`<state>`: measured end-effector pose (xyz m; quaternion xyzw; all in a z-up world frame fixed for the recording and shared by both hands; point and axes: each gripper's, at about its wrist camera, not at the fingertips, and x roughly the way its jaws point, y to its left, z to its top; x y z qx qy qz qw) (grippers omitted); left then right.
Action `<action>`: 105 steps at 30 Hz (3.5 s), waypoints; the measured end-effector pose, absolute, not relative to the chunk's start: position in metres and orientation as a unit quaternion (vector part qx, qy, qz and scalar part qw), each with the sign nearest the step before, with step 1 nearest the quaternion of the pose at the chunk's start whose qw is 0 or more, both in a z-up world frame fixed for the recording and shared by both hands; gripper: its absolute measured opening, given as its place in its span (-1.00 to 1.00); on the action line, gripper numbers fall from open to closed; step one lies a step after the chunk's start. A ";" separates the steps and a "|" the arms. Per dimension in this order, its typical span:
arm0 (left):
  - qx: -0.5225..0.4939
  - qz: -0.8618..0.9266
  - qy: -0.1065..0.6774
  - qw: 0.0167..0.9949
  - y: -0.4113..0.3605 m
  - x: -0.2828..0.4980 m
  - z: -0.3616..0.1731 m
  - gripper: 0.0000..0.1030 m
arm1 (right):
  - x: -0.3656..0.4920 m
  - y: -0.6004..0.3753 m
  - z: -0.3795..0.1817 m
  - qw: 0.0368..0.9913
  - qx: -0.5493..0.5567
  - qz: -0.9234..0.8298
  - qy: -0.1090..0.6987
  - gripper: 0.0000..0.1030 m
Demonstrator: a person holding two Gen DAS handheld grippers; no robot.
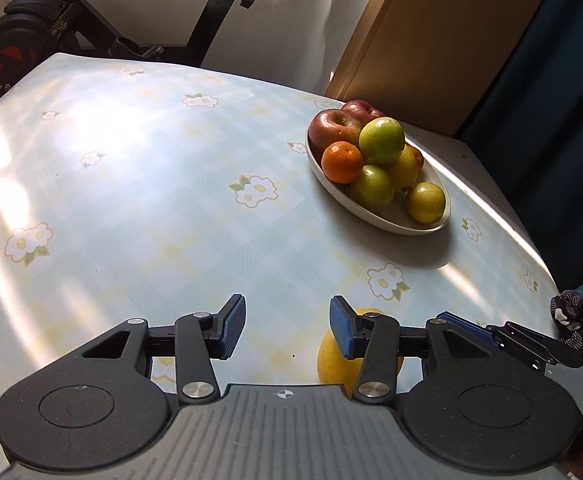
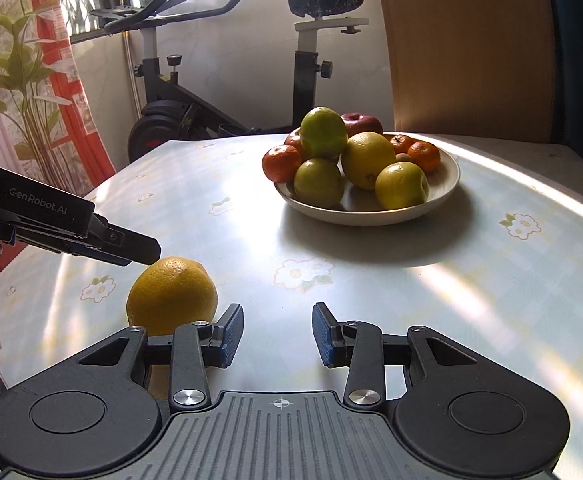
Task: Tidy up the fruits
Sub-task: 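Close the left gripper on the yellow lemon and lift it, then carry the lemon onto the plate and open the left gripper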
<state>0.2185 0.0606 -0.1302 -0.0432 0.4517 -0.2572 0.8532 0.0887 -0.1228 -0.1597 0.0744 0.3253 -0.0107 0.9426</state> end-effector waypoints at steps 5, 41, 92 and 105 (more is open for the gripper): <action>-0.037 -0.270 0.457 0.847 0.049 0.224 -0.136 -0.05 | 0.087 -0.120 -0.161 0.939 0.068 0.005 0.337 -0.29; -0.169 -0.304 0.478 0.806 0.063 0.218 -0.153 0.07 | 0.116 -0.082 -0.165 0.920 -0.063 0.080 0.379 -0.11; -0.218 -0.341 0.461 0.790 0.066 0.230 -0.166 -0.30 | 0.113 -0.096 -0.159 0.947 -0.009 0.072 0.314 -0.09; -0.267 -0.340 0.478 0.764 0.066 0.251 -0.179 -0.14 | 0.119 -0.104 -0.163 0.947 0.007 0.070 0.313 -0.07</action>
